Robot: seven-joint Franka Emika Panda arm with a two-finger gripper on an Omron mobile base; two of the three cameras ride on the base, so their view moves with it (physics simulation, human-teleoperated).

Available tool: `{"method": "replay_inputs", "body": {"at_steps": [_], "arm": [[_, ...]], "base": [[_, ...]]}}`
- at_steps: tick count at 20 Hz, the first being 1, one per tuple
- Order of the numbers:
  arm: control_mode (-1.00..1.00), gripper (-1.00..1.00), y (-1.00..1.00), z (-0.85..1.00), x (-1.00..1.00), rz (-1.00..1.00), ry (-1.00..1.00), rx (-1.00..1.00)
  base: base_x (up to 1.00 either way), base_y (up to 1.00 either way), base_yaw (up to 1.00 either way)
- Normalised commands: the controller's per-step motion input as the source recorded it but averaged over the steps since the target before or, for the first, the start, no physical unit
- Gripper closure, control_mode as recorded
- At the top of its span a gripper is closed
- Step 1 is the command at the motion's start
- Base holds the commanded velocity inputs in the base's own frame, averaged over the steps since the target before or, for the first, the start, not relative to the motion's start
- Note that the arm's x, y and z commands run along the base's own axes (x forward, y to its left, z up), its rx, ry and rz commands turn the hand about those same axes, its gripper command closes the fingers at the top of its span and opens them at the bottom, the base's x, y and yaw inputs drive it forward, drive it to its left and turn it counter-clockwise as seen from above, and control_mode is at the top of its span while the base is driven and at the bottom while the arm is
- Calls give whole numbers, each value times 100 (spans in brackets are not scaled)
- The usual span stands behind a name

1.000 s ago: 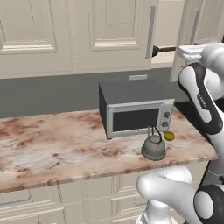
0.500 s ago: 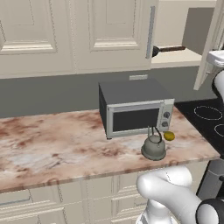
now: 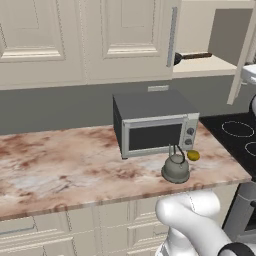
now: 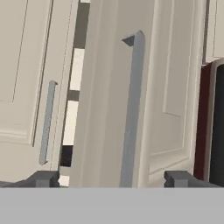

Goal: Pick the pan from the cabinet and place it on the stove. Then turn on the stove burner for the pan.

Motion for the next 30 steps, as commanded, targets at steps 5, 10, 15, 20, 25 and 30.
{"method": "replay_inputs", "body": {"at_steps": [5,10,15,20,25,30], "arm": [[-100,-100,23,11,-50,-13,-7,-9],[-100,-100,50,5,-52,-22,-5,-14],[-100,-100,91,0,-8,-26,2,-26],[-100,-100,69,0,13,-28,10,-27],[-100,-100,10,0,44,-32,18,-19],[-100,-100,-10,0,53,-24,18,-14]], "base": [[0,0,0],[0,0,0],[0,0,0],[0,0,0],[0,0,0],[0,0,0]]}}
